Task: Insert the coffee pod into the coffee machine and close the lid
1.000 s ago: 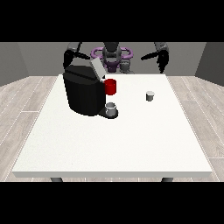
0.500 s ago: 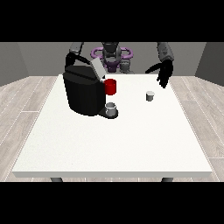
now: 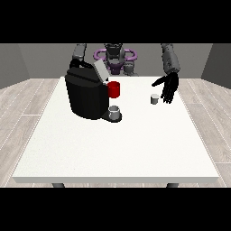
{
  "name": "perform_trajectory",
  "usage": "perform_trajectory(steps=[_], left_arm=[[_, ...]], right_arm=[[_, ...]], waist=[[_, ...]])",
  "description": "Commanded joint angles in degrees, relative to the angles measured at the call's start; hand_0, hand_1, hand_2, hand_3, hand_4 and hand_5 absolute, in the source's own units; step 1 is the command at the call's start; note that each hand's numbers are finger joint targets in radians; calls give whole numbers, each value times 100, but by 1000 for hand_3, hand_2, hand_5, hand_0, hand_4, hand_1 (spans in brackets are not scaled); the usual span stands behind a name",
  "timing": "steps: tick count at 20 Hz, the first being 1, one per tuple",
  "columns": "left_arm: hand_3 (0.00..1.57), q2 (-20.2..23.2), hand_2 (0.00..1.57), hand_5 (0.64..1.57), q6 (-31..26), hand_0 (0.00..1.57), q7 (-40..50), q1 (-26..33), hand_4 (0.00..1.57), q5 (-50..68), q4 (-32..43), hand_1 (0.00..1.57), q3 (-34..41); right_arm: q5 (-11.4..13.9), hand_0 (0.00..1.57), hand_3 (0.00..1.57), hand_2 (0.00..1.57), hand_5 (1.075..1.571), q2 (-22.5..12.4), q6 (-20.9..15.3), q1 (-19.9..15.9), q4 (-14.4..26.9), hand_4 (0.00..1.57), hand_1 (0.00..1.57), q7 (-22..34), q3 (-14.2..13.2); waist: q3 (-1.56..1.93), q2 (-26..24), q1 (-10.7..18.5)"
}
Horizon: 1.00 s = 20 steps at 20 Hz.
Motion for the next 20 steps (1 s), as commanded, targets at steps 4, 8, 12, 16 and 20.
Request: perform_trajectory(steps=[4, 8, 12, 16, 20], left_arm=[[622, -524, 877, 1571, 973, 760, -130, -473, 0, -751, 409, 760, -271], [816, -564, 963, 1571, 1633, 888, -694, -238, 384, -1213, 752, 888, -382], [871, -478, 1039, 1571, 1613, 941, -482, -622, 429, -1742, 881, 941, -720], [857, -261, 998, 1571, 1418, 826, -393, -758, 340, -2055, 1216, 826, -821], [769, -238, 928, 1571, 1247, 757, -308, -845, 348, -2393, 1398, 757, -1040]], right_arm=[[-50, 0, 0, 0, 1571, 92, -11, -327, 513, 0, 0, -163, -114], [-167, 0, 0, 0, 1571, -27, 138, -174, 412, 0, 0, -127, -201], [64, 0, 0, 0, 1571, 104, -219, -616, 672, 0, 0, 139, -64], [-122, 0, 0, 0, 1571, -1, 73, -636, 883, 0, 0, -200, -304], [-261, 0, 0, 0, 1571, 50, 216, -620, 1085, 0, 0, -305, -322]], waist=[[1, 247, 82], [-2, 167, 80], [0, 200, 208], [2, 272, 86], [4, 205, 83]])
